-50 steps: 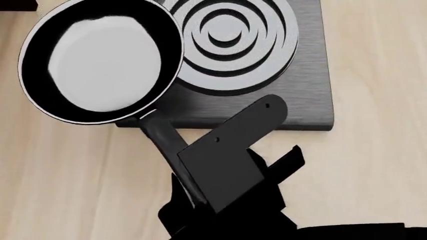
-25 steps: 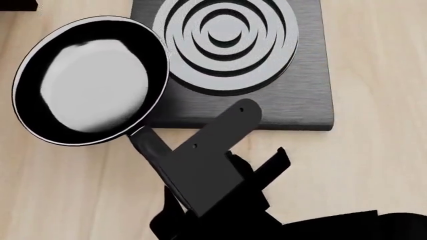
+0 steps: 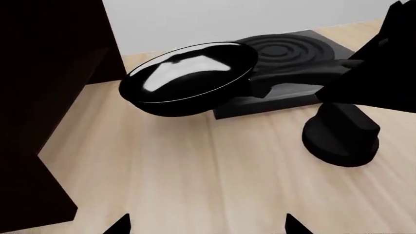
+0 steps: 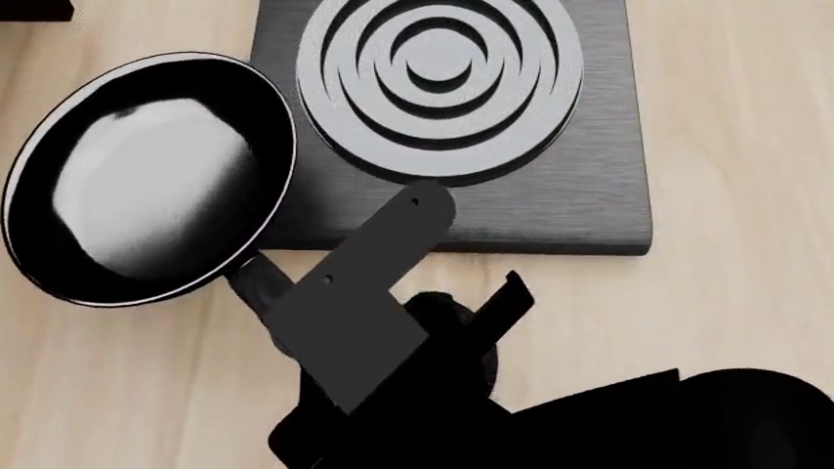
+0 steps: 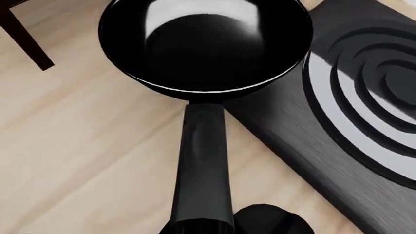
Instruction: Put the frying pan under the cabinet shelf.
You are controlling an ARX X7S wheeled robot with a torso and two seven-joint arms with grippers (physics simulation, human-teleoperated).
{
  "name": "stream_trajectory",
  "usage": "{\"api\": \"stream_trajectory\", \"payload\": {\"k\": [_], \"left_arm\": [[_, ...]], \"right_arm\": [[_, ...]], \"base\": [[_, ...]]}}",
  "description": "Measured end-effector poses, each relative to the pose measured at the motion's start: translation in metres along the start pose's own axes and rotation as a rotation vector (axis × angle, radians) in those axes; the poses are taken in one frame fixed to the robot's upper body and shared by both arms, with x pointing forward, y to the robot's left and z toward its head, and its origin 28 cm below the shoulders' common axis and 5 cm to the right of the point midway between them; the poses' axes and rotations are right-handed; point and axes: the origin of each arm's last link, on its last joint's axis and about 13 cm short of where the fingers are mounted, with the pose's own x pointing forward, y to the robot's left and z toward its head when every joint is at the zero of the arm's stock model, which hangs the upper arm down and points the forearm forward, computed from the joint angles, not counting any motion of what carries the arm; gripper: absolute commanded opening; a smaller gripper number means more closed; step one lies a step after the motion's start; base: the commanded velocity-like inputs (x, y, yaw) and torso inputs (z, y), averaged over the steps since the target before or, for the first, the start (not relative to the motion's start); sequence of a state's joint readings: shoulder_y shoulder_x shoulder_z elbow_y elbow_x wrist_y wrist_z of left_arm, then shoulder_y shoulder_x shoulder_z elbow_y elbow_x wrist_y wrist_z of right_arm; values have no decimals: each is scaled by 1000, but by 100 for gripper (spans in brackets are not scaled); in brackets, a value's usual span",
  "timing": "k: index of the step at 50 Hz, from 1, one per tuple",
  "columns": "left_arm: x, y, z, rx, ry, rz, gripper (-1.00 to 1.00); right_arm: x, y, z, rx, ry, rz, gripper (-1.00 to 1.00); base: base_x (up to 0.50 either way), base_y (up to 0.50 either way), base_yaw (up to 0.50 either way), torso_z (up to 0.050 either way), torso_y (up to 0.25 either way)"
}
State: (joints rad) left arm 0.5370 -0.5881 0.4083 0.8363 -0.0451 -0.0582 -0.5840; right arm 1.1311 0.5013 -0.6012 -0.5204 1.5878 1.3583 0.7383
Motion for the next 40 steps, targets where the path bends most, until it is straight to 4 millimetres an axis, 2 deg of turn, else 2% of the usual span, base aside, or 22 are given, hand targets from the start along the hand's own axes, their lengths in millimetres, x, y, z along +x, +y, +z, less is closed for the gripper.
{"api": "stream_trajectory", "payload": {"k": [20, 40], "left_arm": [[-2, 0, -3, -17, 8, 0, 100], [-3, 1, -4, -25, 9, 6, 100]], "right_arm": [[3, -3, 16, -75, 18, 4, -100], [3, 3, 20, -112, 38, 43, -100]], "base": [[0, 0, 0, 1, 2], [0, 0, 0, 1, 2]]}}
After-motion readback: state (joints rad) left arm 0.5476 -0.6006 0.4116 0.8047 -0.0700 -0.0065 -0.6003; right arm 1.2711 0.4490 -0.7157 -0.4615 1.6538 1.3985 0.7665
